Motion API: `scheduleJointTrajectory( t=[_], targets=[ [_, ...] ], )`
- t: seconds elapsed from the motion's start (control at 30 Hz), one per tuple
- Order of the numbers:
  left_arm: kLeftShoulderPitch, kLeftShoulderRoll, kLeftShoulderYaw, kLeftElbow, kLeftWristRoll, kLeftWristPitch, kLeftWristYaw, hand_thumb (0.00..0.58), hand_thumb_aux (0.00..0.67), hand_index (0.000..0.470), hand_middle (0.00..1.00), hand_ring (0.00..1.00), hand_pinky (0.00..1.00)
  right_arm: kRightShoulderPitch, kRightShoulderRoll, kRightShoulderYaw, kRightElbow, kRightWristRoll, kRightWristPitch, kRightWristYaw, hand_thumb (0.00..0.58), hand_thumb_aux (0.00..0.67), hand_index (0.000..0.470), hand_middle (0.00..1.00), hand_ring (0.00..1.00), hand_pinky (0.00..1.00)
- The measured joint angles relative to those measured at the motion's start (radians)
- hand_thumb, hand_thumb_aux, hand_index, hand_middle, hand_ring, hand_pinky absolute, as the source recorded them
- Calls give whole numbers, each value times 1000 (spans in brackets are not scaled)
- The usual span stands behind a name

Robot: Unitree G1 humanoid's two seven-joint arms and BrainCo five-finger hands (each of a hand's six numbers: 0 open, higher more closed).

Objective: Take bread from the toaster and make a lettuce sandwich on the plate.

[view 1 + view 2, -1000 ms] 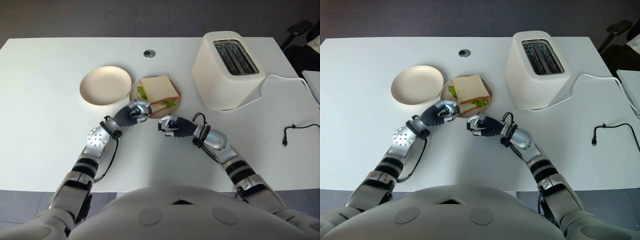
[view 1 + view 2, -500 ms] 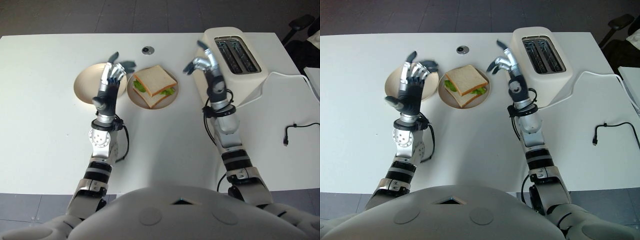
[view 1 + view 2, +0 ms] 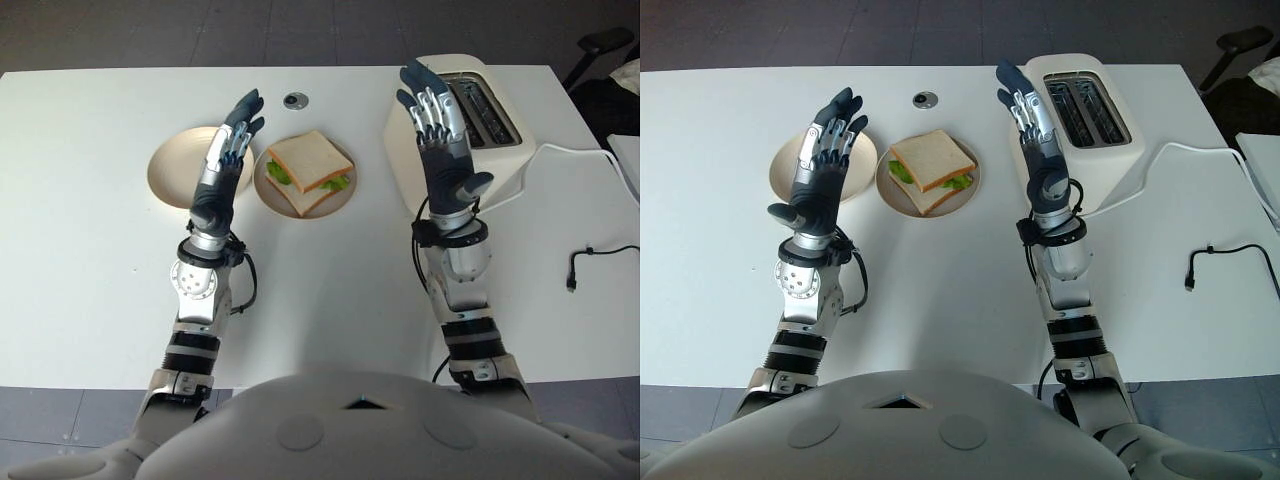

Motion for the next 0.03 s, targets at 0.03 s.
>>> scheduleJointTrajectory(
  t=[0.03],
  targets=[
    [0,-5,0,9,2,-2,-2,0,0,0,0,0,0,1,1,0,0,0,0,5,0,0,0,0,0,0]
  ],
)
